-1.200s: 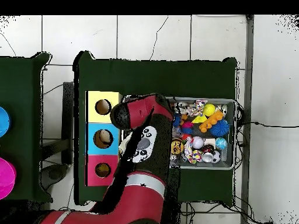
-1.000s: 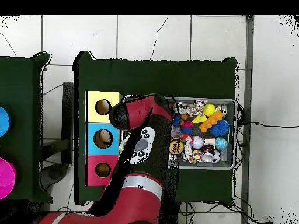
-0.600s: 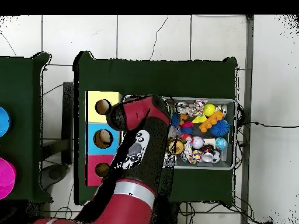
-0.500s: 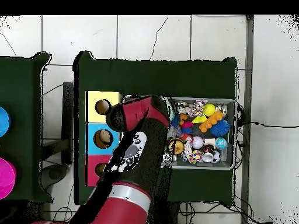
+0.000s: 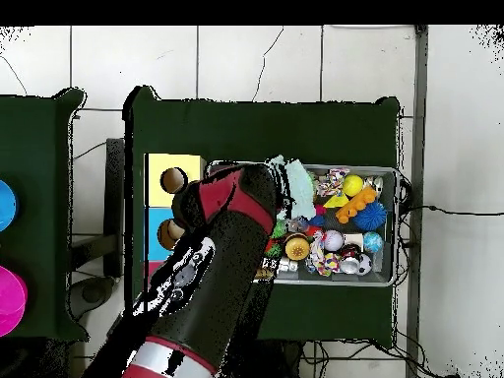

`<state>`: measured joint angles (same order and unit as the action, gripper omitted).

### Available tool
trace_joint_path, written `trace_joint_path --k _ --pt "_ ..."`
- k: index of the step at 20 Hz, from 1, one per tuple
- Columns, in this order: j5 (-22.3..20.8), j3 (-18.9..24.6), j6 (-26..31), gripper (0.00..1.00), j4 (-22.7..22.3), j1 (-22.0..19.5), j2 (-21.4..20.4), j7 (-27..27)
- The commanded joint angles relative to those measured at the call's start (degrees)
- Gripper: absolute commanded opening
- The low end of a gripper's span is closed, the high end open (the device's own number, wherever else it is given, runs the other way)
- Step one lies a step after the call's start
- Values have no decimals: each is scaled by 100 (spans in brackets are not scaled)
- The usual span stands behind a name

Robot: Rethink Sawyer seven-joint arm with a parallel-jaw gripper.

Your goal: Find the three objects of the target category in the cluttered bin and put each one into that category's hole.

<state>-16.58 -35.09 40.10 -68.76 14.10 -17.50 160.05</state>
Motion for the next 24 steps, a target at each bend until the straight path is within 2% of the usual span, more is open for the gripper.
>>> trace_joint_path --k 1,6,9,14,20,24 --pt "-208 -603 -362 0 14 159 440 1609" --pt "144 -495 -397 0 -293 17 403 1367" --pt "410 -286 -244 0 -508 -106 308 1267" --pt "967 362 -34 0 -944 -517 73 860" --pt "1761 1278 542 0 -1485 -1167 -299 125" --pt "1958 1599 709 0 -1646 -1424 -363 -130"
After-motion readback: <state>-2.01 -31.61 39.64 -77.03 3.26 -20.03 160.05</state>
